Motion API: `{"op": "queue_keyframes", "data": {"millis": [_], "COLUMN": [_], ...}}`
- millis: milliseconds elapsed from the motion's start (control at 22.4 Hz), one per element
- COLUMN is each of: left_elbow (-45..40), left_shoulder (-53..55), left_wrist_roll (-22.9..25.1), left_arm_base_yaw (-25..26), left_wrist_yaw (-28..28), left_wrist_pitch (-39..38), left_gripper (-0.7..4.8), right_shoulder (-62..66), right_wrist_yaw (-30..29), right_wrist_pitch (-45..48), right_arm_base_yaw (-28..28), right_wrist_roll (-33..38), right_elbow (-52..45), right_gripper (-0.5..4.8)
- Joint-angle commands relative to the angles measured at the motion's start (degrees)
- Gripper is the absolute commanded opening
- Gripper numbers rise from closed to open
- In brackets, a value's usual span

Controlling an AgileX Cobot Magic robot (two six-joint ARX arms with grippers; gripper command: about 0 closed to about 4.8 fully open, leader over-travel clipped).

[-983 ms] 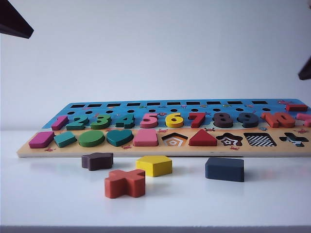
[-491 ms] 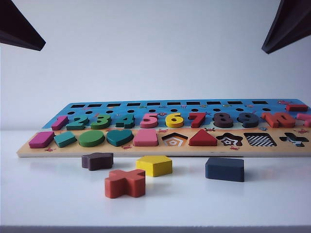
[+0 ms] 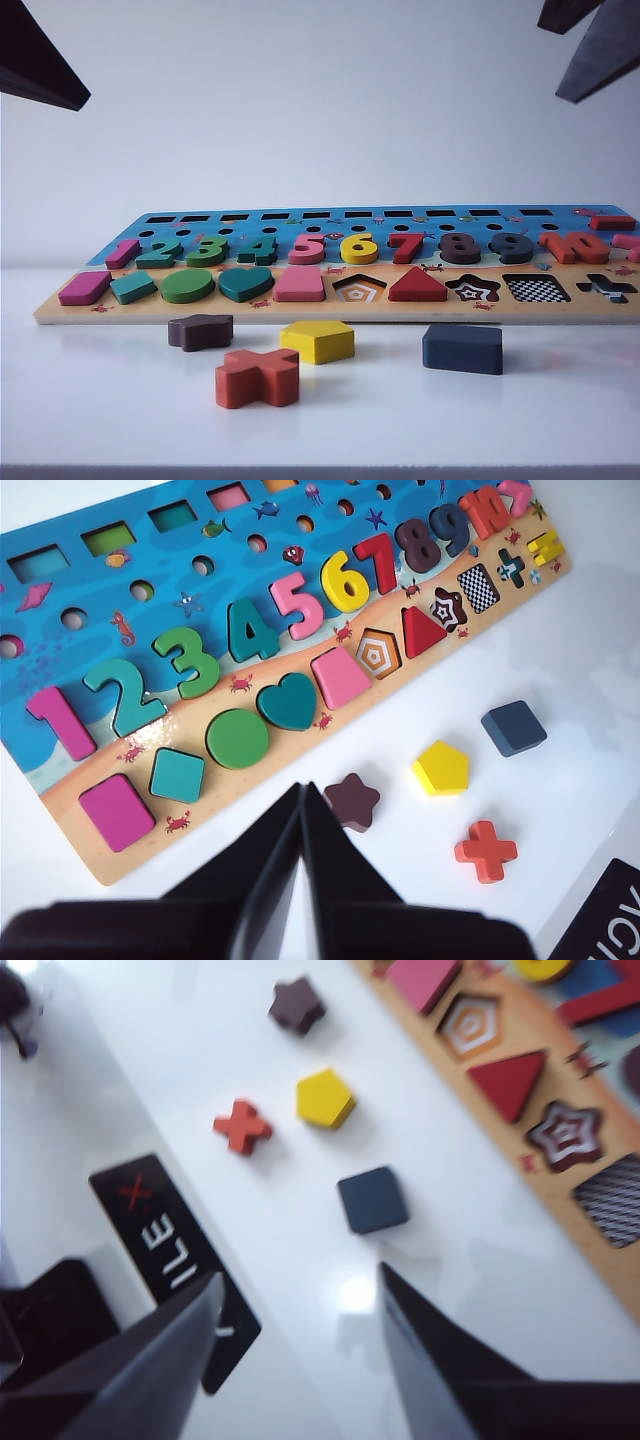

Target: Insert the cube into the slot.

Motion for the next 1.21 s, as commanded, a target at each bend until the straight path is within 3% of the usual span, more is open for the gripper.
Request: {"op": "queue_keyframes", "data": {"millis": [45, 179, 447, 536, 1206], "left_elbow": [0.5, 0.5, 0.4, 0.5, 0.5], "left_shoulder": [-0.1, 0.0, 0.0, 0.0, -0.1], "left_wrist_roll": [-0.3, -0.3, -0.3, -0.3, -0.3], "left_arm_base_yaw": [0.2, 0.6, 1.2, 1.2, 1.2], "left_wrist_yaw": [0.3, 0.2, 0.2, 0.2, 0.1], "left_wrist_pitch": [0.4, 0.2, -1.4, -2.3, -3.5], "left_gripper": [0.09, 0.09, 0.09, 0.09, 0.10], "right_shoulder": [2.9, 6.0, 11.7, 13.2, 23.8], "right_wrist_yaw": [1.5, 6.4, 12.3, 14.0, 15.5], "right_wrist_pitch": [-1.1, -0.8, 0.0, 1.5, 11.0], "right_arm_base_yaw": [2.2, 4.8, 10.9, 12.0, 11.0], "right_wrist_roll": [-1.5, -3.5, -17.6, -19.4, -8.7], "right_elbow": [0.2, 0.2, 0.2, 0.2, 0.2], "right_gripper": [4.20, 4.19, 4.18, 4.17, 3.95]}}
